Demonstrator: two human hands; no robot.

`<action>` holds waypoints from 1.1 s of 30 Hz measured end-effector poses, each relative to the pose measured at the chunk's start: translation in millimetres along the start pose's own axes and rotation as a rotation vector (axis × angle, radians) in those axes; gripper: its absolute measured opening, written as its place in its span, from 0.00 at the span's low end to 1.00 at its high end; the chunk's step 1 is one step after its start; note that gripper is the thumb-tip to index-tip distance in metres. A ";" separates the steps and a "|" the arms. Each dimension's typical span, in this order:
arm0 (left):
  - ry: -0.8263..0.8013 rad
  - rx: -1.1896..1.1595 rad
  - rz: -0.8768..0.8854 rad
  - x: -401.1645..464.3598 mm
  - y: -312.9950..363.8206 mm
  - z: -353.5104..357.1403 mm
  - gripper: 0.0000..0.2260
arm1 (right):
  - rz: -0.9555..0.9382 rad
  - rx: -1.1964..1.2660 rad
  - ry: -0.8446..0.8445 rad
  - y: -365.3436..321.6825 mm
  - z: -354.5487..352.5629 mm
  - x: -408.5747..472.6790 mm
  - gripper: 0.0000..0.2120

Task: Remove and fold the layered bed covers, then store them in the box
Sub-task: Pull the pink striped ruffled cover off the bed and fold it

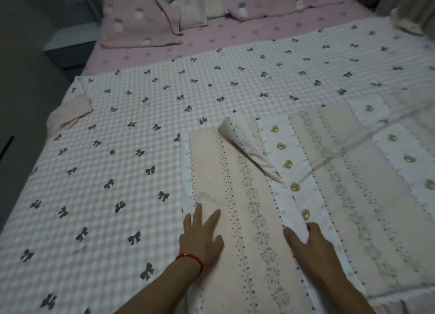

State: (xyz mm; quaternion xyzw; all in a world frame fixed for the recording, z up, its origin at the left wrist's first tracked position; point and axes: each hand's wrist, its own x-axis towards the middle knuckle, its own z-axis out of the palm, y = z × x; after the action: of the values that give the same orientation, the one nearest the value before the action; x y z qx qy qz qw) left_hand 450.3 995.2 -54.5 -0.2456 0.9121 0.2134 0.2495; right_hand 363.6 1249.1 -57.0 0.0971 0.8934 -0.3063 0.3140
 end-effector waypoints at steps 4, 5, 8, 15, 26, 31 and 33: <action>-0.004 0.036 -0.016 2.5 8.5 14.7 0.34 | -0.217 -0.072 0.234 -44.4 6.9 13.6 0.33; -0.005 0.040 -0.018 7.6 10.7 18.0 0.35 | -0.289 -0.083 0.270 -60.6 7.6 23.9 0.33; -0.055 0.086 -0.017 21.8 10.3 22.9 0.35 | -0.332 -0.052 0.271 -101.6 11.0 65.3 0.33; -0.128 0.084 0.030 34.8 -1.1 18.5 0.36 | -0.279 0.010 0.177 -97.8 0.0 88.6 0.28; 0.303 -0.492 -0.127 -86.9 -33.6 65.3 0.33 | -0.114 0.108 -0.020 53.4 -0.1 -40.7 0.36; 0.079 -0.726 -0.232 -123.5 -47.9 72.9 0.24 | -0.080 0.014 0.085 48.9 14.2 -53.6 0.33; 0.075 -0.728 -0.203 -121.4 -55.2 71.7 0.20 | -0.068 -0.154 0.107 50.5 22.2 -47.6 0.30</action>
State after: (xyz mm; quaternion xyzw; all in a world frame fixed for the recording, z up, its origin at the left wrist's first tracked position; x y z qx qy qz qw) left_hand 597.6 1029.9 -57.5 -0.4151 0.7559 0.4886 0.1322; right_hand 430.5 1276.6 -65.7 0.0583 0.9325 -0.2417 0.2617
